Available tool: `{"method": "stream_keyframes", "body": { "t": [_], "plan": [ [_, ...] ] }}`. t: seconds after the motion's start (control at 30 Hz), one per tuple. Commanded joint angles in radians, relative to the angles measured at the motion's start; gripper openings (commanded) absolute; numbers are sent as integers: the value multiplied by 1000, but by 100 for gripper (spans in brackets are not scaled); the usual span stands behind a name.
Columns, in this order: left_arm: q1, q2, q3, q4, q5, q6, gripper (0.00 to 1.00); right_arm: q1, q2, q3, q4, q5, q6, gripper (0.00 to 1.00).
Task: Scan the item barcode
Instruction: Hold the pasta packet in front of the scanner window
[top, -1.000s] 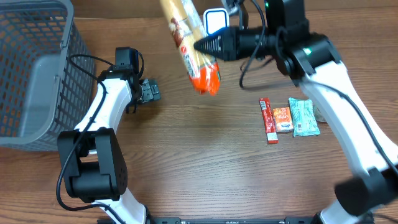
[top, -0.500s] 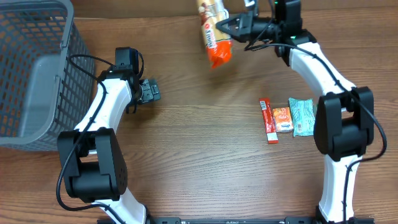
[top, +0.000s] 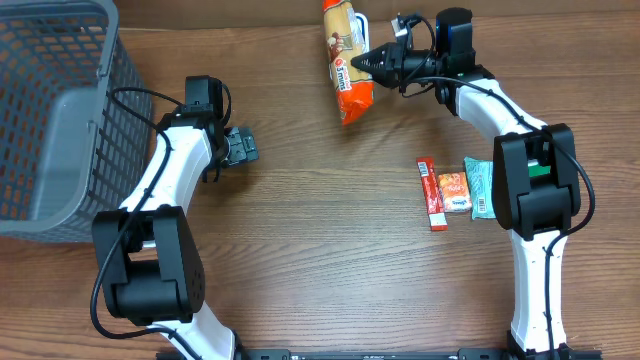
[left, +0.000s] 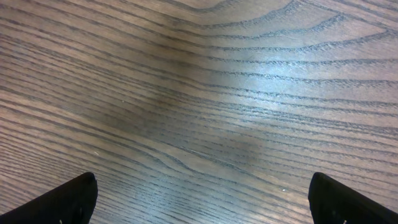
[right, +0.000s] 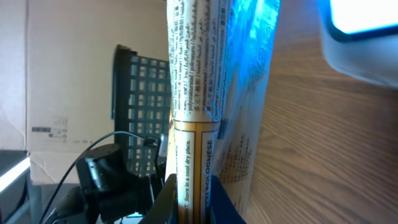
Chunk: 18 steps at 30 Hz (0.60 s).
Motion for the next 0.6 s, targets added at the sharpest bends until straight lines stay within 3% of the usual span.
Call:
{"method": "stream_keyframes", "body": {
  "t": [0.0, 0.23, 0.57],
  "plan": [
    [4, -14, 18, 3, -12, 11, 100, 0, -45, 31, 69, -50, -5, 4],
    [4, -14, 18, 3, -12, 11, 100, -3, -45, 31, 96, -14, 35, 4],
    [4, -14, 18, 4, -12, 11, 100, -3, -39, 31, 104, 16, -30, 4]
  ]
}}
